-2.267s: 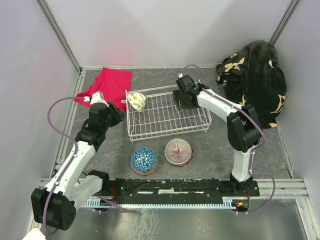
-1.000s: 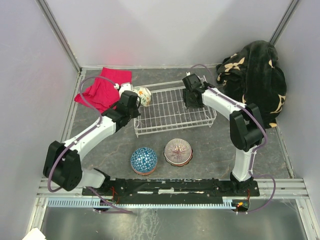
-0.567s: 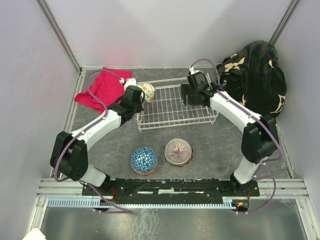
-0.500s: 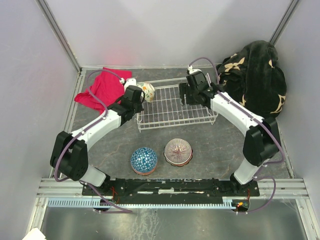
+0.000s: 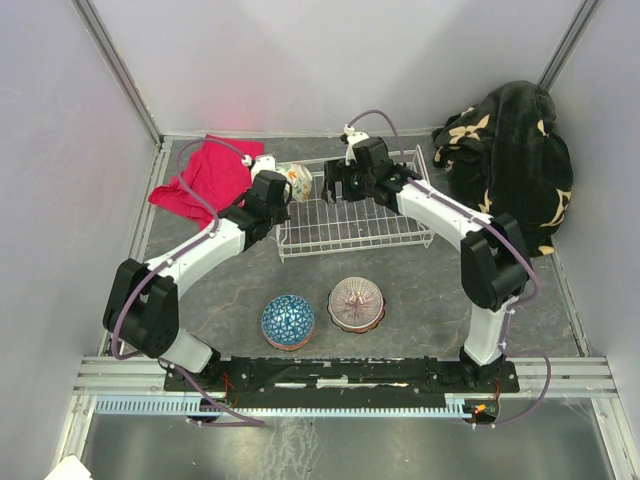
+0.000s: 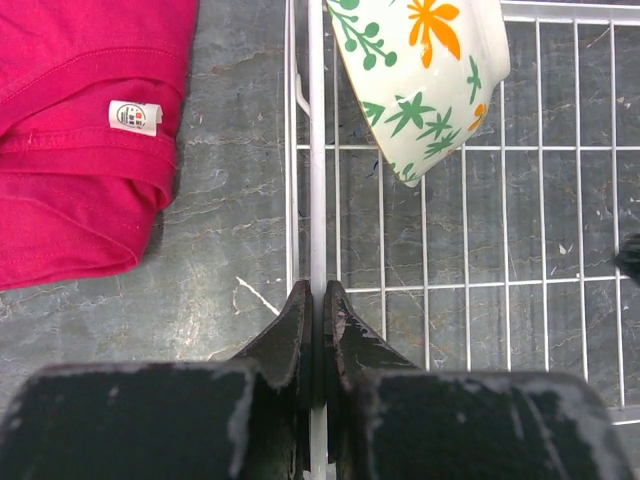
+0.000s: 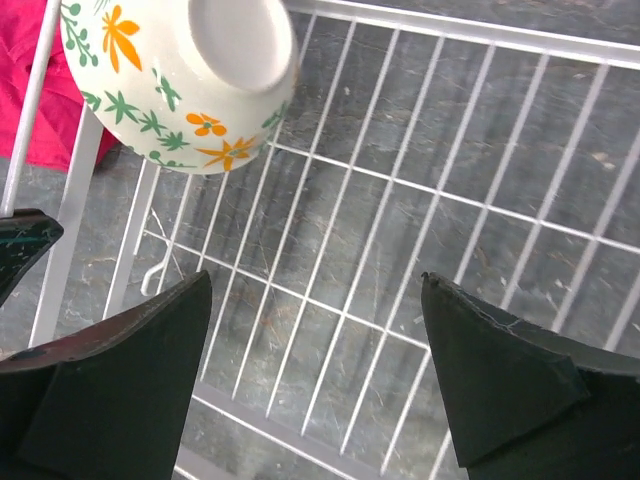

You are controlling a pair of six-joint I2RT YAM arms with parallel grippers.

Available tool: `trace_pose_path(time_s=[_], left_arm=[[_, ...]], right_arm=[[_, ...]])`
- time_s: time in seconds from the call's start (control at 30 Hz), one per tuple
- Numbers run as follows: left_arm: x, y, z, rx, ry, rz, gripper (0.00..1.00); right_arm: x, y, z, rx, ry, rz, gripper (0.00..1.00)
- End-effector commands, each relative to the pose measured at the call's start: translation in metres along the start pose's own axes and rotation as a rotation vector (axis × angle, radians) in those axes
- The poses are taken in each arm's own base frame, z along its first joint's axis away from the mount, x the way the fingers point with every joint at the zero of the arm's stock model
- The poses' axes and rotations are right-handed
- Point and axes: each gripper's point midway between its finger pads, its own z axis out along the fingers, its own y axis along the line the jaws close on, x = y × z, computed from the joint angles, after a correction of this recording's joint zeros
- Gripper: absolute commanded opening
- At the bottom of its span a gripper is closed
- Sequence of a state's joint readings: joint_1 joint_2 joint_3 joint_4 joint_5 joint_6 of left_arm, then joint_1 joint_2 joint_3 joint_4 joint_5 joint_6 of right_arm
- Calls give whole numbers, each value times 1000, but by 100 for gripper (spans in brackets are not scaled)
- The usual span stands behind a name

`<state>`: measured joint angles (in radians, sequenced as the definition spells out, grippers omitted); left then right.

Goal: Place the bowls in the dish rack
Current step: Adjust the bowl in the dish rack.

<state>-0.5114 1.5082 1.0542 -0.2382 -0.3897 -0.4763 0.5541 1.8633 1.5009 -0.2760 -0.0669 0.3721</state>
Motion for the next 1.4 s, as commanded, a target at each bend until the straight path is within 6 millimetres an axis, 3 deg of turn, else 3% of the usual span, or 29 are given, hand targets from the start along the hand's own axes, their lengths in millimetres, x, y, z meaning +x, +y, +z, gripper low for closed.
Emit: trace_pose_path(time_s=[0.0,0.43,0.7,0.93,1.13,1.37], left_arm=[[-23,-21,1,63,-66,-1,3],[-20,-24,3,72,-62,17,3],[-21,-30,2,83,-70,29,3],[-20,-34,1,91,-74,42,3],[-23,-35,-2,97,-83,42,3],[-24,-36,-3,98,-86,42,3]], right_arm=[[-44,30,12,-166,-129,-4,93],[-85,54,35,-290,-244,90,97],[-73,48,68,-267,-175,97,93],[-53,60,85,-250,-110,30,86],[-39,75,82,-221,-88,-54,79],[-43,77,63,-225,-124,-69,86]])
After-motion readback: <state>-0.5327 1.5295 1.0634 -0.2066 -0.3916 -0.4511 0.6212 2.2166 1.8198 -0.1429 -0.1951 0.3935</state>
